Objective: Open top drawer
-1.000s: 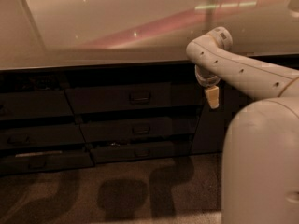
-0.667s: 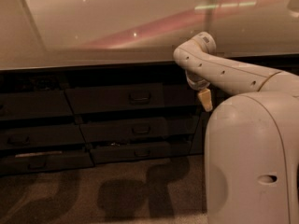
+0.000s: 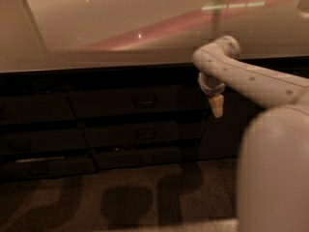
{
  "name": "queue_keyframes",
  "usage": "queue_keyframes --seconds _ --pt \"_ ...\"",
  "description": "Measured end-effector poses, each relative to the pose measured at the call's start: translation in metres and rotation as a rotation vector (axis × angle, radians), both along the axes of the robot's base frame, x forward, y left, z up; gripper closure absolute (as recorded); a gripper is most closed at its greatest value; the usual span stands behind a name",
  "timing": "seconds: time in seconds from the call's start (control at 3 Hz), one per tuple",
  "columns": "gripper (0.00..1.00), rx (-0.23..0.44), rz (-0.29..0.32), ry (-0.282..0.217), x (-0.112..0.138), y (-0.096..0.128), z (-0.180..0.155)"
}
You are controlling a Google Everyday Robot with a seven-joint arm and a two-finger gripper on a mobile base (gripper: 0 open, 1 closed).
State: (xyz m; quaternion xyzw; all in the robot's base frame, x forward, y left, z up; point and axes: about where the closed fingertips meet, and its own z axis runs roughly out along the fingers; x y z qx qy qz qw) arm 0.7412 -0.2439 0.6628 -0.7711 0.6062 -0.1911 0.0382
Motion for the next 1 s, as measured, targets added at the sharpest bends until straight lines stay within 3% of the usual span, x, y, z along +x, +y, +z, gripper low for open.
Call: queue_keyframes --seconds 0.33,0.67,1.0 --pt "0.00 0.229 0.106 -0.095 -0.013 0.007 0.003" --pt "0.00 0.276 0.118 -0.116 -0.029 -0.015 0.005" --pt "0.00 0.270 0.116 -0.113 -0.030 -0.018 0.004"
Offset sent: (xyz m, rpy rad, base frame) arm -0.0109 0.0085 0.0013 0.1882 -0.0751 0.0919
